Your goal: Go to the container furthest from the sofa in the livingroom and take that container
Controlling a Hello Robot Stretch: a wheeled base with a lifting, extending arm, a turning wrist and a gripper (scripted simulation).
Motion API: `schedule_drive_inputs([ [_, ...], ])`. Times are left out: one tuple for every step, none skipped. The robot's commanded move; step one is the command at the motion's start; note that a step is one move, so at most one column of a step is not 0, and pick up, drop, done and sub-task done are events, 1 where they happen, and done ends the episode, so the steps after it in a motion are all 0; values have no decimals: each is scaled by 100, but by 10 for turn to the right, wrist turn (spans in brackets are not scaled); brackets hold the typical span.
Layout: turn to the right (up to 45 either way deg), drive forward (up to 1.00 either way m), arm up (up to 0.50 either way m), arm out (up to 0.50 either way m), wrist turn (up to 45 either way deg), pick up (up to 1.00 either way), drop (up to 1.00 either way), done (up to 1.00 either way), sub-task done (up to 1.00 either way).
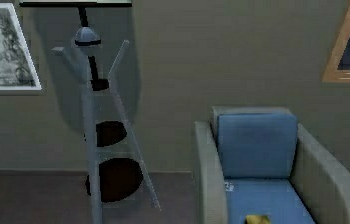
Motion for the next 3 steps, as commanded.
schedule_drive_inputs([
  [450,0,0,0,0,0,0,0,0],
  [450,0,0,0,0,0,0,0,0],
  [120,0,0,0,0,0,0,0,0],
])
